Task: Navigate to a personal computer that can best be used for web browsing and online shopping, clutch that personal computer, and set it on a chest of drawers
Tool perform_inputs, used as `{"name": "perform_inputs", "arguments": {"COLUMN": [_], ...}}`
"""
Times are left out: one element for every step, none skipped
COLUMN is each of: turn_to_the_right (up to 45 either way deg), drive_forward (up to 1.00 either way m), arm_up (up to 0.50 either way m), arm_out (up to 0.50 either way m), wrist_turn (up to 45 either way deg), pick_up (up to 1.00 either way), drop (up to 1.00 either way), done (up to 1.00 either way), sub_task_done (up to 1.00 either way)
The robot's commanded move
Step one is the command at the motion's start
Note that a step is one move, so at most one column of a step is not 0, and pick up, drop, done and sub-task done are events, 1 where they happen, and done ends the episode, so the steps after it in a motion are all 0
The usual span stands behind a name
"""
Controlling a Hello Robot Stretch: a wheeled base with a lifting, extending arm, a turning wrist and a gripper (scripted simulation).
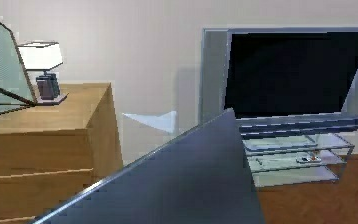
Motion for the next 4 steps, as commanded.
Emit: {"name": "perform_inputs", "arguments": {"turn_to_the_right": [-45.0, -15.0, 0.0, 45.0], "drive_forward": [0.00, 0.00, 0.85, 0.00], "arm_up": [0.00, 0.00, 0.00, 0.00], "arm_out": [0.00, 0.00, 0.00, 0.00], "wrist_turn": [0.0, 0.0, 0.0, 0.0], "pick_up": [0.00, 0.00, 0.00, 0.00], "drop": [0.00, 0.00, 0.00, 0.00], "done": [0.00, 0.00, 0.00, 0.00], "sub_task_done": [0.00, 0.00, 0.00, 0.00]}}
